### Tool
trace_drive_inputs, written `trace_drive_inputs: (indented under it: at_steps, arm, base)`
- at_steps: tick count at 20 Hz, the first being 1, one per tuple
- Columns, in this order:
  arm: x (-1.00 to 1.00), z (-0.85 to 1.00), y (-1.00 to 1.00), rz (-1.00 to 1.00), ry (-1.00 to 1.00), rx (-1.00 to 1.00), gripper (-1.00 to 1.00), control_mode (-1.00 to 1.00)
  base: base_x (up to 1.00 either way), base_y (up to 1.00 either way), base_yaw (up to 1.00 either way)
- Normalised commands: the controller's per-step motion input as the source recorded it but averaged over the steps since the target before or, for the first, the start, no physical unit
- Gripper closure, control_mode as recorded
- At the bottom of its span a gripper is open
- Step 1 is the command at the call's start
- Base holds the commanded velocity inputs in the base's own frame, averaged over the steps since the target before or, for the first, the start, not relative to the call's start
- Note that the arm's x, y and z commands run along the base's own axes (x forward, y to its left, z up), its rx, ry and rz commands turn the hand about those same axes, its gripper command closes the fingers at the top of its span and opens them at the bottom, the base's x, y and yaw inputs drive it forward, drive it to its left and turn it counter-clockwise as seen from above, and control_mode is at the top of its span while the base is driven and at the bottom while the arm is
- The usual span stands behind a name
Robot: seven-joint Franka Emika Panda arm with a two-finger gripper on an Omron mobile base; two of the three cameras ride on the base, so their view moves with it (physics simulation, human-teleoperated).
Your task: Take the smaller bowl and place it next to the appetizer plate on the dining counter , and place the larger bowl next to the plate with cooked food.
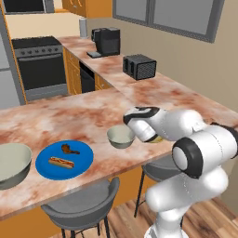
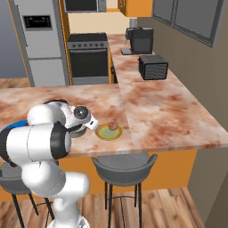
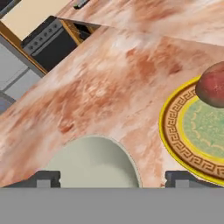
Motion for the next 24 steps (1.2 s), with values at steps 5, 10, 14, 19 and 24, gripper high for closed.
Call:
trace_drive_inputs:
  at_steps: [5, 10, 14, 19, 24]
  arm:
    - [-0.47, 1.00, -0.05, 0.00, -0.37, 0.00, -1.00, -1.00]
    - [-0.74, 1.00, -0.05, 0.01, -0.57, 0.00, -1.00, -1.00]
    - [-0.71, 1.00, -0.02, 0.00, -0.55, 0.00, -1.00, -1.00]
    - [-0.57, 0.83, -0.11, 0.03, -0.21, 0.11, -1.00, -1.00]
    - [-0.88, 1.00, -0.02, 0.00, -0.30, 0.08, -1.00, -1.00]
  base:
    - [0.00, 0.00, 0.00]
    - [0.00, 0.00, 0.00]
    - [0.00, 0.00, 0.00]
    - [0.00, 0.00, 0.00]
    - [0.00, 0.00, 0.00]
